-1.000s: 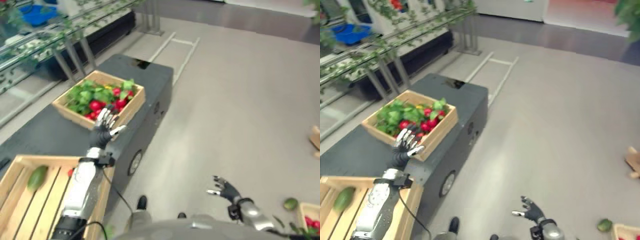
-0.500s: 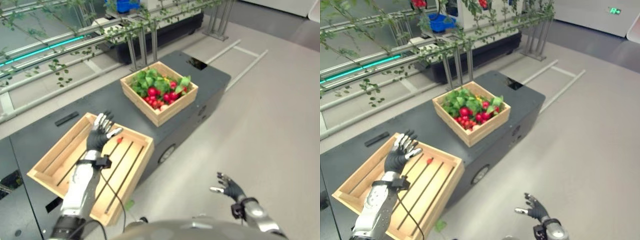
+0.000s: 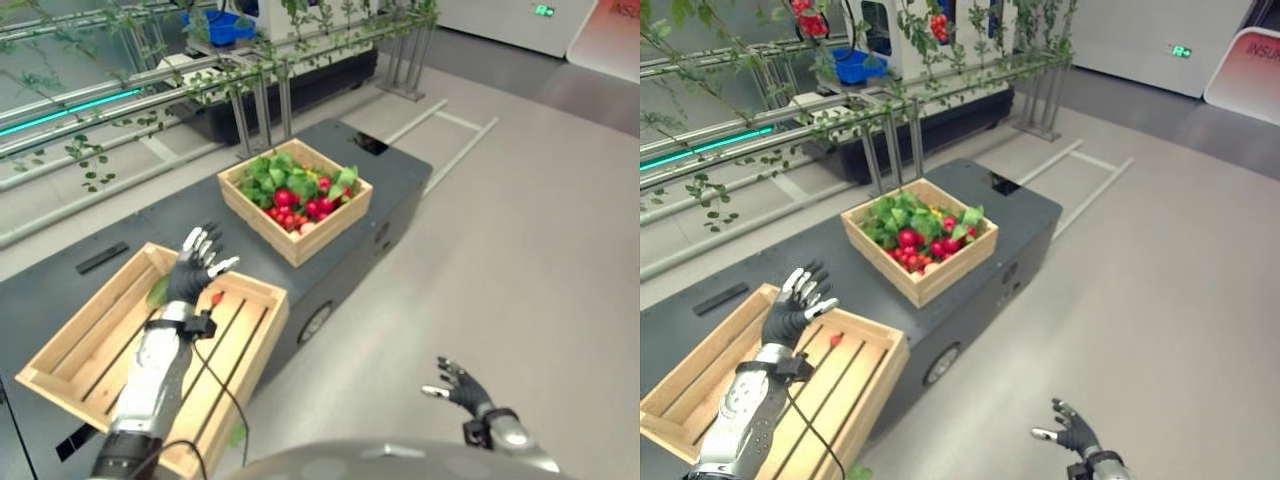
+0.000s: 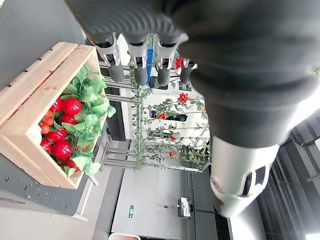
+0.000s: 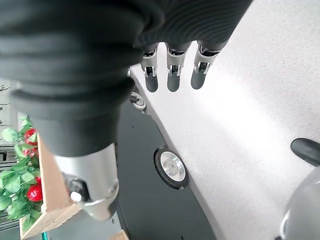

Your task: Pick up the fruits from the basket on one side to the basket on the other side

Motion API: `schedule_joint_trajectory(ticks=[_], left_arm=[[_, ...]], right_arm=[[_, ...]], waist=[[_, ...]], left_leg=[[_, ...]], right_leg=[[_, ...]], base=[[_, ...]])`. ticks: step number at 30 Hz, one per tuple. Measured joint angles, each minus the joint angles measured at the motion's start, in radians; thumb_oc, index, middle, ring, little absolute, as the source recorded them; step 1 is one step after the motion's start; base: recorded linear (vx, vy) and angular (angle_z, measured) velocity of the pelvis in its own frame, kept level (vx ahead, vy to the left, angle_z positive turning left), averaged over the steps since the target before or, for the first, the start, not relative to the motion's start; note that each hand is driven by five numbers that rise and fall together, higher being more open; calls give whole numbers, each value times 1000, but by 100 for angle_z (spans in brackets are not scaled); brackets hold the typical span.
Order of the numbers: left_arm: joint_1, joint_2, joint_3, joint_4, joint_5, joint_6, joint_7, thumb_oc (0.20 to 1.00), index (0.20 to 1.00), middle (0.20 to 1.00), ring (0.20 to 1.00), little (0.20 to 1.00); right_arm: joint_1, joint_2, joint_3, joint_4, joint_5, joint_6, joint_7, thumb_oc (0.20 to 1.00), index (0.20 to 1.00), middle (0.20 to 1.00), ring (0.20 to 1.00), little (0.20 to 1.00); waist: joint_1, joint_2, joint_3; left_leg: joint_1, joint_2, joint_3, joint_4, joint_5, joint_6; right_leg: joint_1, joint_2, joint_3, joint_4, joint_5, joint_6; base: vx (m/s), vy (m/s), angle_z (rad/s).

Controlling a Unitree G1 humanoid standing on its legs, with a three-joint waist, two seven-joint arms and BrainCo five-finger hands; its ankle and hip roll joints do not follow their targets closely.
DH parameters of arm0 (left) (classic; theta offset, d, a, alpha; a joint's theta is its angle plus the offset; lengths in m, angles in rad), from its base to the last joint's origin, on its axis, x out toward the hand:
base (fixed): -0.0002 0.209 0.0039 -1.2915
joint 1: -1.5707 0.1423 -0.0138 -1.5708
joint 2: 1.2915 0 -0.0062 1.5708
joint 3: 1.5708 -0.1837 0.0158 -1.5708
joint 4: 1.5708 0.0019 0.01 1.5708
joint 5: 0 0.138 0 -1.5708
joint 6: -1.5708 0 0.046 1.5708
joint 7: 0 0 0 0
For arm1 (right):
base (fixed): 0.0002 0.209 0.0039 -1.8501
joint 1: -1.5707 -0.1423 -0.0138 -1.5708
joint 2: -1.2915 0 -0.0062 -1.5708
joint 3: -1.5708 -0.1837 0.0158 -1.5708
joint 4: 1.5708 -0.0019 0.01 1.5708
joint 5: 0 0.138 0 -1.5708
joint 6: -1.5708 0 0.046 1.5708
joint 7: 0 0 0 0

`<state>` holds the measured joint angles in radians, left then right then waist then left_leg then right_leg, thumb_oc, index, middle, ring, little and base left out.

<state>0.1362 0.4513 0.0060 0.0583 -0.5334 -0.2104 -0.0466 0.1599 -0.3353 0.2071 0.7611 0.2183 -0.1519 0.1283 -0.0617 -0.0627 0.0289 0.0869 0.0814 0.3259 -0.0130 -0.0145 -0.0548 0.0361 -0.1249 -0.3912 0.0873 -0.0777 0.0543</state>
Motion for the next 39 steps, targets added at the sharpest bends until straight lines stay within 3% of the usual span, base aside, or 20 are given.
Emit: schedule_joint_trajectory(ticks=[7, 12, 14, 15, 17, 18, 19, 20, 21, 23, 25, 26, 27, 29, 35, 37, 39], left_arm=[[49, -3, 46, 23, 9, 2, 4, 1000, 1000, 1000, 1000, 1000], [60, -3, 63, 29, 9, 2, 3, 1000, 1000, 1000, 1000, 1000], [51, -5, 59, 35, 9, 4, 3, 1000, 1000, 1000, 1000, 1000], [37, -4, 48, 35, 10, 6, 1, 1000, 1000, 1000, 1000, 1000], [32, 6, 49, 28, 10, 4, 0, 1000, 1000, 1000, 1000, 1000], [31, 10, 49, 31, 11, 7, 1, 1000, 1000, 1000, 1000, 1000], [28, 8, 46, 35, 13, 7, 0, 1000, 1000, 1000, 1000, 1000], [17, 17, 46, 35, 21, 5, -2, 1000, 1000, 1000, 1000, 1000], [16, 27, 49, 58, 31, 8, -1, 1000, 1000, 1000, 1000, 1000], [27, 26, 45, 94, 41, 11, -1, 1000, 1000, 1000, 1000, 1000], [44, 29, 45, 102, 46, 13, 0, 1000, 1000, 1000, 1000, 1000], [63, 19, 44, 108, 48, 14, 0, 1000, 1000, 1000, 1000, 1000], [77, -19, 44, 121, 47, 16, 3, 1000, 1000, 1000, 1000, 1000], [102, -40, 33, 124, 48, 24, 2, 1000, 1000, 1000, 1000, 1000], [140, -59, 34, 126, 47, 30, -3, 1000, 1000, 1000, 1000, 1000], [113, -59, 8, 129, 47, 30, -4, 1000, 1000, 1000, 1000, 1000], [85, -58, -16, 130, 47, 30, -3, 1000, 1000, 1000, 1000, 1000]], right_arm=[[-27, 6, 24, -15, 2, 1, 21, 1000, 1000, 1000, 1000, 1000], [-69, 12, 48, -6, 2, 1, 37, 1000, 1000, 1000, 1000, 1000], [-91, 7, 45, 6, 3, 1, 36, 1000, 1000, 1000, 1000, 1000], [-95, -3, 42, 5, 4, 2, 36, 1000, 1000, 1000, 1000, 1000], [-89, 6, 45, 10, 5, 3, 39, 1000, 1000, 1000, 1000, 1000], [-84, 7, 44, -10, 5, 5, 38, 1000, 1000, 1000, 1000, 1000], [-75, 9, 45, -9, 5, 5, 40, 1000, 1000, 1000, 1000, 1000], [-74, 9, 43, -5, 5, 5, 43, 1000, 1000, 1000, 1000, 1000], [-77, 10, 36, 22, 8, 5, 43, 1000, 1000, 1000, 1000, 1000], [-89, 4, 31, 37, 11, 7, 40, 1000, 1000, 1000, 1000, 1000], [-87, 17, 28, 48, 13, 7, 37, 1000, 1000, 1000, 1000, 1000], [-89, 27, 28, 60, 13, 8, 37, 1000, 1000, 1000, 1000, 1000], [-88, 29, 22, 71, 17, 10, 36, 1000, 1000, 1000, 1000, 1000], [-96, 32, 16, 71, 26, 10, 37, 1000, 1000, 1000, 1000, 1000], [-64, 38, -40, 71, 51, 10, 35, 1000, 1000, 1000, 1000, 1000], [-33, 24, -52, 75, 53, 9, 25, 1000, 1000, 1000, 1000, 1000], [-28, 8, -60, 74, 64, 9, 15, 1000, 1000, 1000, 1000, 1000]], waist=[[44, 7, 0], [64, 11, 10], [70, 21, 33], [65, 40, 61], [61, 47, 75], [66, 56, 87], [48, 76, 81], [37, 69, 83], [47, 56, 86], [53, 43, 81], [54, 2, 74], [59, -6, 66], [65, 0, 52], [103, 11, 44], [130, 6, 26], [120, 5, 21], [98, 10, 23]], left_leg=[[-25, -26, -40, -7, 4, 7], [-46, -68, -116, -12, 16, 29], [-49, -76, -150, -2, -1, 49], [-54, -92, -211, 17, -3, 75], [-45, -109, -256, 13, 10, 98], [-57, -116, -355, 26, 19, 113], [-83, -104, -410, 36, 24, 116], [-97, -101, -446, 28, 41, 119], [-102, -115, -493, 14, 61, 114], [-110, -142, -530, 1, 72, 114], [-97, -179, -531, 2, 79, 106], [-94, -193, -523, 0, 74, 99], [-84, -180, -506, -2, 71, 89], [-82, -160, -498, -5, 59, 73], [-91, -138, -564, -7, 55, 44], [-116, -139, -591, -5, 62, 35], [-136, -131, -561, -9, 74, 28]], right_leg=[[13, -17, -38, -9, 13, 11], [27, -65, -104, 28, 1, 37], [10, -97, -113, 122, -20, 56], [-24, -150, -99, 280, -21, 55], [-71, -196, -57, 425, 5, 48], [-127, -146, 92, 511, -10, 22], [-127, -67, 175, 463, -53, 32], [-132, 3, 225, 364, -77, 52], [-134, 39, 282, 253, -85, 49], [-139, 56, 284, 125, -73, 47], [-147, 35, 299, 76, -24, 43], [-140, 20, 293, 66, 53, 13], [-111, 18, 243, 28, 65, 3], [-81, 39, 241, -27, 80, -3], [9, 76, 175, -155, 114, -24], [24, 80, 122, -177, 116, -28], [27, 79, 99, -178, 107, -37]], base=[[-41, 153, 16], [-55, 219, 48], [-114, 260, 73], [-135, 204, 122], [-35, 92, 120], [89, 7, 135], [97, -19, 182], [87, -58, 169], [52, -63, 147], [28, -77, 119], [50, -107, 100], [66, -119, 88], [32, -114, 65], [22, -105, 15], [-25, -85, 27], [-76, -20, 89], [-19, -2, 85]])
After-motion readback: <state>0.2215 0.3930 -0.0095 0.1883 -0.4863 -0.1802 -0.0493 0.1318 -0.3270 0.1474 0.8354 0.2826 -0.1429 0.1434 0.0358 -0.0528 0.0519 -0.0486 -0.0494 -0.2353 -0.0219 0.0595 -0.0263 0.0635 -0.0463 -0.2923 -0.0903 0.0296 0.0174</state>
